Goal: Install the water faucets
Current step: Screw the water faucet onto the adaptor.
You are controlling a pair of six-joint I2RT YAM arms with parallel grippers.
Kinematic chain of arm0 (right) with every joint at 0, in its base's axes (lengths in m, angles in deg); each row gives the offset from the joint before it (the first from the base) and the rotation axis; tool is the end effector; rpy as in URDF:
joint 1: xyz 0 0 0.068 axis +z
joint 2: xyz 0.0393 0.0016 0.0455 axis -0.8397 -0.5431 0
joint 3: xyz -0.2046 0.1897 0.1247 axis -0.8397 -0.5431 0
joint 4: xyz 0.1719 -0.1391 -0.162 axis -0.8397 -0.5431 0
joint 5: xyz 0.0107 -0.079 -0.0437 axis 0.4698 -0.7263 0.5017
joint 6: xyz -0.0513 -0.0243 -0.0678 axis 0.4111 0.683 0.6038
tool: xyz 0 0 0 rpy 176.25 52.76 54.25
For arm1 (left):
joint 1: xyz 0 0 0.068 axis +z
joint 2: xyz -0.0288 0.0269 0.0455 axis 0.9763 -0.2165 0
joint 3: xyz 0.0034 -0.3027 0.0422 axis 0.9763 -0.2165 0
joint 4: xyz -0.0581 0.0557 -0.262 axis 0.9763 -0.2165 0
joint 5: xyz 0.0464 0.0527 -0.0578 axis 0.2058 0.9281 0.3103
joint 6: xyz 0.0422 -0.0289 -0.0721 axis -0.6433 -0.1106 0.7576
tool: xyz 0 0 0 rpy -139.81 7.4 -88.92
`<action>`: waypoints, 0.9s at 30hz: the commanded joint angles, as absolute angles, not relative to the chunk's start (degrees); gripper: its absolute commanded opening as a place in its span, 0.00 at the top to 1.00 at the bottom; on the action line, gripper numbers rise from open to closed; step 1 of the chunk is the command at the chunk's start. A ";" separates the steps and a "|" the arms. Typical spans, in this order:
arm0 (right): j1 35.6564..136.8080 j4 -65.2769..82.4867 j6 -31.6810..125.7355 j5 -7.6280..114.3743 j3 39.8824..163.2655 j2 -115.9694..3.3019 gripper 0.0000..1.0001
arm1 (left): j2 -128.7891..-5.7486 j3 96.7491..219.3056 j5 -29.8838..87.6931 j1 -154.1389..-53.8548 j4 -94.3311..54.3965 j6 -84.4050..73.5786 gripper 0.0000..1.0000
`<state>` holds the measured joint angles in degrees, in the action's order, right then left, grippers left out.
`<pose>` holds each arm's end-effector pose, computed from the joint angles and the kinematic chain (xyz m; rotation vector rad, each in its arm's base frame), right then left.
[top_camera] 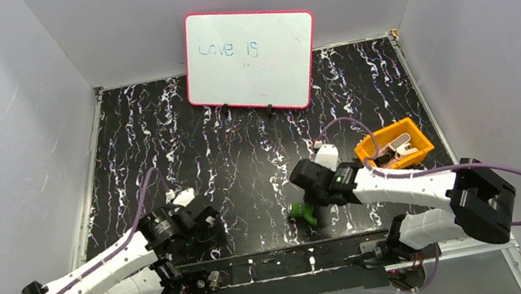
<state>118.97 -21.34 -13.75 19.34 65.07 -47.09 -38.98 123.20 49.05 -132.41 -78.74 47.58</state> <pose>0.1450 0.1971 0.1783 0.2660 2.5080 0.2894 0.0952 -0.1074 0.2086 -0.2897 2.7221 -0.3495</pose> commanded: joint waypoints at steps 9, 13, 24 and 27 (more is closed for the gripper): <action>108.33 -11.74 8.38 29.04 72.80 -54.01 1.00 | -47.50 125.68 50.32 -153.60 -87.06 63.68 0.16; 108.17 -10.58 8.27 30.44 71.91 -54.04 1.00 | -50.04 124.25 49.85 -157.68 -84.24 65.31 0.23; 107.99 -11.53 8.37 30.62 71.29 -52.17 1.00 | -54.40 119.87 47.90 -161.09 -80.99 67.29 0.28; 107.99 -11.45 8.34 30.89 71.70 -52.52 1.00 | -54.03 119.03 47.63 -161.41 -81.54 67.72 0.28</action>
<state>108.33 -12.86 7.78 30.77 70.41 -54.06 -54.38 120.25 48.26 -160.70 -79.33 65.59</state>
